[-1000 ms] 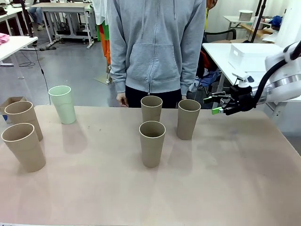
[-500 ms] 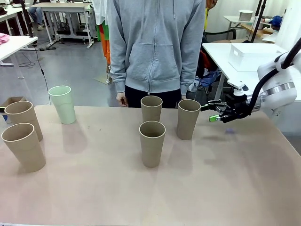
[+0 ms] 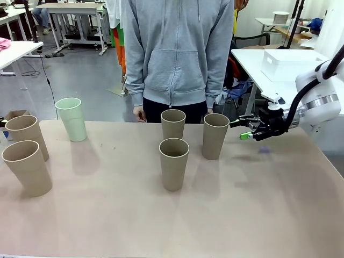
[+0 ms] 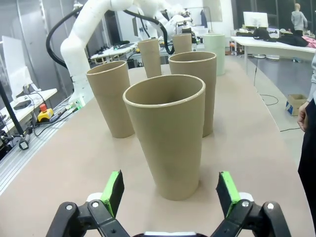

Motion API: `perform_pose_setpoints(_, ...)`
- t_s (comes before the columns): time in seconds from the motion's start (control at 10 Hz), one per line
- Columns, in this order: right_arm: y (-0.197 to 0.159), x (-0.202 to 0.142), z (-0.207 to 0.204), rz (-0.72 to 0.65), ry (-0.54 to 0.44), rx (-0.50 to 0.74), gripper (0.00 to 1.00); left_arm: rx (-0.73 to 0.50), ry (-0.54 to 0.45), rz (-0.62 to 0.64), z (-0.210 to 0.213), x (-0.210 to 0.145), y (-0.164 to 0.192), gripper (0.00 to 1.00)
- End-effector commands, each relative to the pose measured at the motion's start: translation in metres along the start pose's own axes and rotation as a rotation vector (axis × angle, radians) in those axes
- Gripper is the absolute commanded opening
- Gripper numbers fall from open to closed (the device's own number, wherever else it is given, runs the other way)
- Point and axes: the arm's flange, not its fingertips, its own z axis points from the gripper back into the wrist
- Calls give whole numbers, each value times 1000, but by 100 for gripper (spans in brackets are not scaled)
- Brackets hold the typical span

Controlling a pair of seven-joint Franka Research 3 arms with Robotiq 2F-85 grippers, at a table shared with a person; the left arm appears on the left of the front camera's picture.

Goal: Stack the cups and store them in the basket.
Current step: Pick up two Reusable plastic cups , one in each hand.

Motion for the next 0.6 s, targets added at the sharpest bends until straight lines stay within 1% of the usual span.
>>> perform_pose_setpoints(0.0,-1,2,-1,4,-4,0,100,-6,-13,-1,0,2,-2,100)
perform_pose_setpoints(0.1,0,0,0,0,0,0,100,0,0,0,0,0,0,100)
perform_pose_setpoints(0.2,0,0,-7,13,-44,-14,100,0,-6,-7,-5,-3,1,100)
perform_pose_setpoints(0.5,-4,-7,-22,43,-59,19,100,7,-13,0,-15,-14,5,100)
